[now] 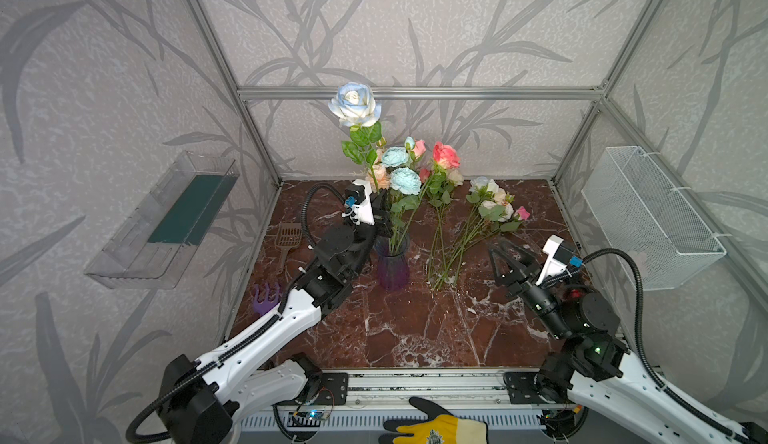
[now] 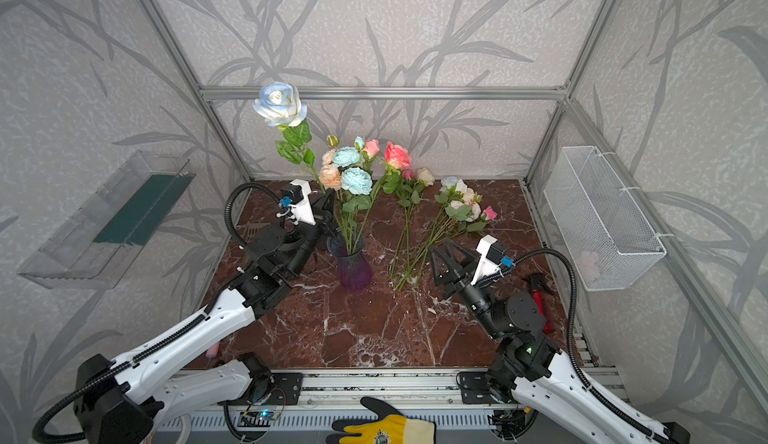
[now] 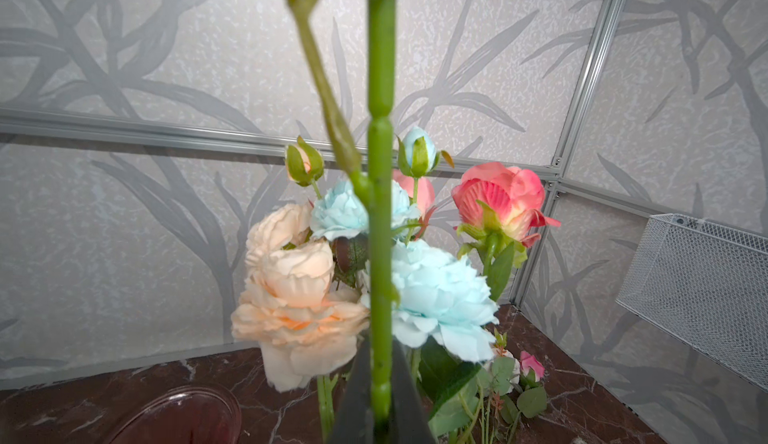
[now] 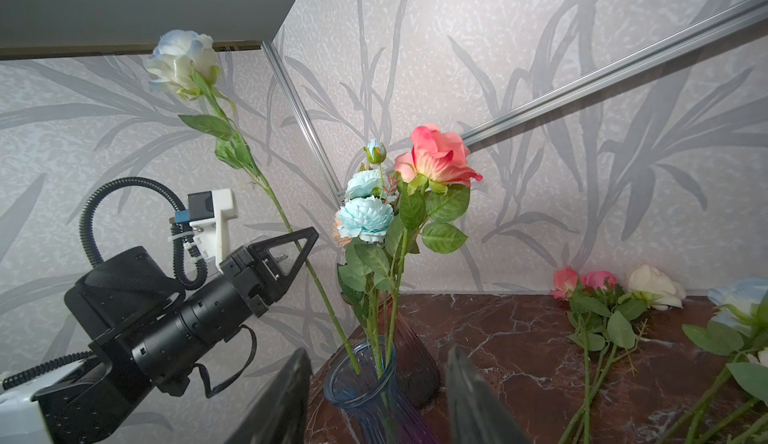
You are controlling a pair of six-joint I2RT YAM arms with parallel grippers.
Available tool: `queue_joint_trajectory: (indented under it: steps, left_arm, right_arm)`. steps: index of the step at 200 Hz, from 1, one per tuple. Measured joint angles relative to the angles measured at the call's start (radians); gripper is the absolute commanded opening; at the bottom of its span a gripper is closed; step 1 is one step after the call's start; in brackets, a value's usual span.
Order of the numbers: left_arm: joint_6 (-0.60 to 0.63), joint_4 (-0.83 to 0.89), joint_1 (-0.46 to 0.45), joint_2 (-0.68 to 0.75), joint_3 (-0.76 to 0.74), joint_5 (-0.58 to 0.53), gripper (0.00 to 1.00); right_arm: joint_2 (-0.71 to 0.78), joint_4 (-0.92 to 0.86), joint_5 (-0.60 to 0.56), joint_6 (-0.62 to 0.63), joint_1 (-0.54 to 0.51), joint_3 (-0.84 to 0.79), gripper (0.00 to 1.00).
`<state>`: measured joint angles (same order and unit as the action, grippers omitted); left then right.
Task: Arrange the flowers into the vase
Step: 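Lower the white rose stem into the purple vase with the left gripper, then open the left gripper while the right gripper reaches to the rose pile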
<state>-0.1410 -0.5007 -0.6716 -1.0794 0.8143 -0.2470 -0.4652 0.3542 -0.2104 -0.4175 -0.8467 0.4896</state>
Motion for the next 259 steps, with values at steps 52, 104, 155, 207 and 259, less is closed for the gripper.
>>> queue_joint_trajectory:
  steps: [52,104,155,207,259]
  left_arm:
    - [-0.081,-0.006,0.000,-0.027,-0.085,0.014,0.00]
    - [-0.106,0.032,0.000,-0.026,-0.086,0.037,0.04]
    - [-0.106,0.124,0.000,-0.019,-0.084,0.068,0.36]
    - [-0.105,0.255,0.000,0.058,-0.061,0.085,0.47]
    - [-0.108,0.413,-0.002,0.258,-0.061,0.080,0.60]
  right_arm:
    - [-0.009,-0.024,-0.010,0.000,0.000,-0.010,0.52]
    - [-0.037,-0.024,-0.018,0.000,0.000,-0.014,0.53]
    - [-0.047,-0.023,-0.018,-0.002,0.000,-0.014,0.53]
    - [-0.053,-0.023,-0.018,-0.004,0.000,-0.016,0.53]
    - [-0.067,-0.052,-0.044,0.005,0.000,-0.014,0.53]
